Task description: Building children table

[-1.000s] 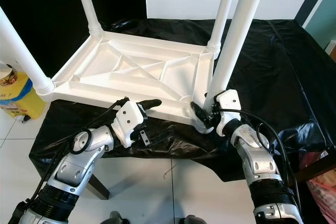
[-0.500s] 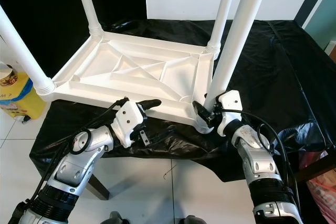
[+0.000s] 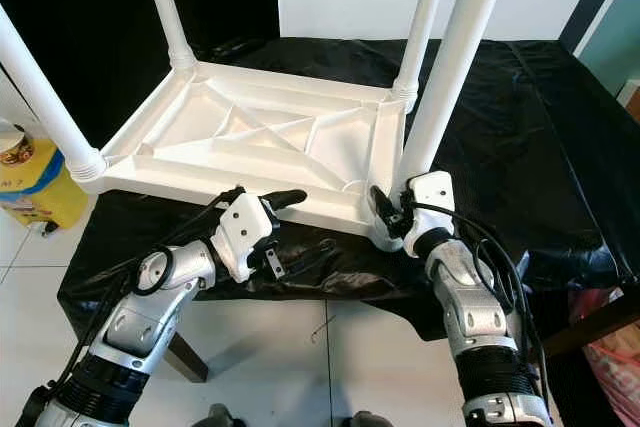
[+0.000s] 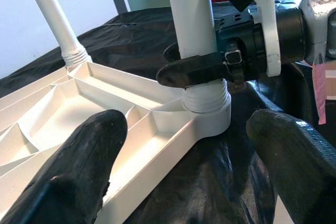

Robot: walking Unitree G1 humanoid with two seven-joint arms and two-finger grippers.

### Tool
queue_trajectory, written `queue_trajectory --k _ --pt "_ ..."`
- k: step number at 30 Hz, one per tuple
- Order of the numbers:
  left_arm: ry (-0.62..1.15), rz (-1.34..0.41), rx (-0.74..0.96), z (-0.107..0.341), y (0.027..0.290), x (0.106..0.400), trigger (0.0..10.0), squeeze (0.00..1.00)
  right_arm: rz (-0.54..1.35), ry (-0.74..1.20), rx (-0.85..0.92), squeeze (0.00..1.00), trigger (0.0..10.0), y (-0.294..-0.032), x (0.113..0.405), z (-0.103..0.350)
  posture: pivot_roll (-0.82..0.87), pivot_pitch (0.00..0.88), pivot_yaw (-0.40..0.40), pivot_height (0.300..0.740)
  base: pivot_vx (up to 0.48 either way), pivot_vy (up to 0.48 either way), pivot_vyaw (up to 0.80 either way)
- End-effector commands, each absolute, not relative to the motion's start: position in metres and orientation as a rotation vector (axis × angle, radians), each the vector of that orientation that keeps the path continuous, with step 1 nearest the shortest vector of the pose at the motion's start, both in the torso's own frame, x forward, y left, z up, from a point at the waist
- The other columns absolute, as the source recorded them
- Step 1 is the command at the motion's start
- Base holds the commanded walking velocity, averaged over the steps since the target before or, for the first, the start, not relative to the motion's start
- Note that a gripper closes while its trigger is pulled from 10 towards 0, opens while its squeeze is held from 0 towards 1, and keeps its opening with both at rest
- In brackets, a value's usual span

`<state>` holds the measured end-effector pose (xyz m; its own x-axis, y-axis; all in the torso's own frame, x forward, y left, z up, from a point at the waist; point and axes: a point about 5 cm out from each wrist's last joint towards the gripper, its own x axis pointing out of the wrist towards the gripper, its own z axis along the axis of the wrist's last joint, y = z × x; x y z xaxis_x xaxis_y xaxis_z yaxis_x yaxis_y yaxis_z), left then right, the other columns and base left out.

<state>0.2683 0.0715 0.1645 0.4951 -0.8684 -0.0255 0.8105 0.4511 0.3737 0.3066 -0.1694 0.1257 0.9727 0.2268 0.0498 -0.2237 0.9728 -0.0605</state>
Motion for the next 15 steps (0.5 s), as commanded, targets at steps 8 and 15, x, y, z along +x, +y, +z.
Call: queue_trajectory --k 8,15 --pt "-0.179 -1.002 0.365 0.163 0.071 0.267 10.0 0.00 0.032 0.038 -0.021 0.00 10.0 -0.154 0.297 0.106 0.00 0.049 -0.062 0.740 0.000 0.000 0.00" --pt "-0.180 -1.000 0.365 0.163 0.071 0.267 10.0 0.00 -0.078 0.049 -0.017 0.00 10.0 -0.149 0.294 0.104 0.00 0.045 -0.066 0.740 0.000 0.000 0.00"
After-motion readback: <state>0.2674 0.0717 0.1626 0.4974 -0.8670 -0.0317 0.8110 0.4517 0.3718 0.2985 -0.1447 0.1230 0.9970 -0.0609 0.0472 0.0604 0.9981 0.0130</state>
